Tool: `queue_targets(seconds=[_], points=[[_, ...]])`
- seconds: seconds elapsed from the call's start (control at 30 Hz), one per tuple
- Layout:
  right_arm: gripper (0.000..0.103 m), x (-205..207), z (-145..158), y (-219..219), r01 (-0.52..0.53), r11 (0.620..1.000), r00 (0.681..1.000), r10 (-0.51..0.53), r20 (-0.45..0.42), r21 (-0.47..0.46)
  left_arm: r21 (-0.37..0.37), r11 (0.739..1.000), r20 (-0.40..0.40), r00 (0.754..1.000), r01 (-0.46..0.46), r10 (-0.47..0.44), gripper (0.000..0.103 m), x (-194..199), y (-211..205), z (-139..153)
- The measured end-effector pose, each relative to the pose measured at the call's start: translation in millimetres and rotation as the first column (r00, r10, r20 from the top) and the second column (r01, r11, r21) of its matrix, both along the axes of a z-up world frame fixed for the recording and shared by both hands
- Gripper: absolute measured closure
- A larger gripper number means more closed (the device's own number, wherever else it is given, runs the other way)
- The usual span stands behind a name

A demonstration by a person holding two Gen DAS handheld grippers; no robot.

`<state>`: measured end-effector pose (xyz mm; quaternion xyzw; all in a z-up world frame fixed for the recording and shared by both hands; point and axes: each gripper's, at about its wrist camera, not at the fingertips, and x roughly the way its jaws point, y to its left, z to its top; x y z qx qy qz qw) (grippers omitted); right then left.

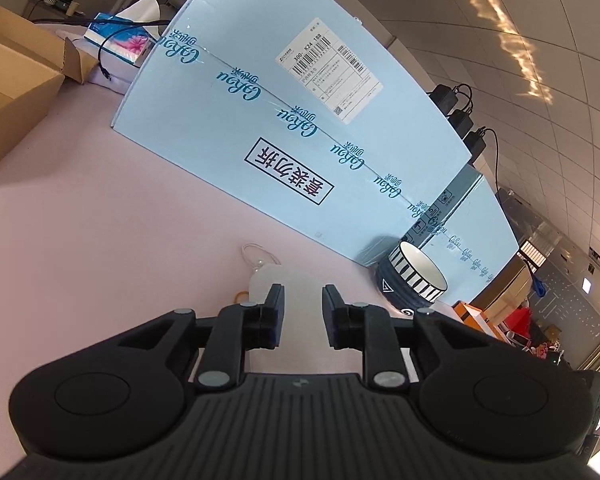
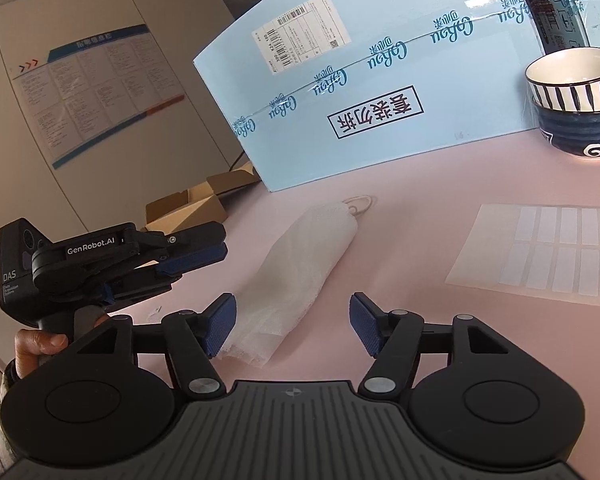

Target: Fold shopping bag

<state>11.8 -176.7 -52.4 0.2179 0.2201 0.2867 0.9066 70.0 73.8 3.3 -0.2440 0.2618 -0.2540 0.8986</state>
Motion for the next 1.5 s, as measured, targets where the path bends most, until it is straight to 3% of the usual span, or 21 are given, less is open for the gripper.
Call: queue_targets(seconds=[0.17,0.33,0.4,0.5,0.57,0.77,0.93,1.03,1.07,1.2,1.33,1.4,1.5], points=[[0.036,-3,3,21,-0.048,0.993,0.998,0.052,0.032,-0.107,0.102,0.994,-0.037,0.999,0.026,-0.023,0.066,4,-17,-8],[0.037,-4,5,38,-0.079,0.981,0.995,0.088,0.047,-0.176,0.136,0.989,-0.058,0.997,0.051,-0.043,0.067,5,-24,-12],[0.040,-3,4,41,-0.095,0.979,0.994,0.104,0.041,-0.180,0.157,0.987,-0.084,0.996,0.040,-0.027,0.078,8,-25,-16],[0.050,-4,5,40,-0.101,0.983,0.993,0.111,0.052,-0.154,0.139,0.990,-0.099,0.995,0.037,-0.023,0.093,10,-22,-19],[0.063,-6,6,36,-0.090,0.987,0.992,0.100,0.072,-0.131,0.123,0.991,-0.098,0.995,0.044,-0.031,0.097,10,-20,-19],[0.089,0,3,26,-0.075,0.996,0.996,0.077,0.046,-0.052,0.138,0.990,-0.108,0.994,0.036,-0.021,0.099,11,-21,-19],[0.091,11,0,21,-0.090,0.995,0.996,0.090,-0.001,0.053,0.126,0.992,-0.102,0.995,0.027,-0.014,0.099,9,-19,-17],[0.091,18,-4,17,-0.095,0.984,0.994,0.101,-0.029,0.154,0.093,0.996,-0.081,0.997,-0.002,0.010,0.085,5,-11,-13],[0.091,21,-5,17,-0.090,0.979,0.994,0.099,-0.046,0.181,0.078,0.997,-0.074,0.997,-0.007,0.013,0.075,4,-9,-12],[0.096,22,-7,15,-0.050,0.978,0.996,0.064,-0.066,0.201,0.024,0.999,-0.006,1.000,0.021,-0.021,0.051,-9,-6,-3],[0.099,22,-12,5,-0.010,0.966,0.996,0.033,-0.084,0.260,-0.013,0.996,0.085,0.993,0.084,-0.083,0.043,-28,-7,2],[0.099,22,-13,1,-0.007,0.956,0.996,0.033,-0.083,0.292,-0.021,0.991,0.107,0.986,0.134,-0.131,0.030,-37,-10,2],[0.099,20,-12,-3,-0.013,0.947,0.997,0.035,-0.063,0.322,0.025,0.987,0.103,0.982,0.159,-0.161,0.029,-41,-21,1]])
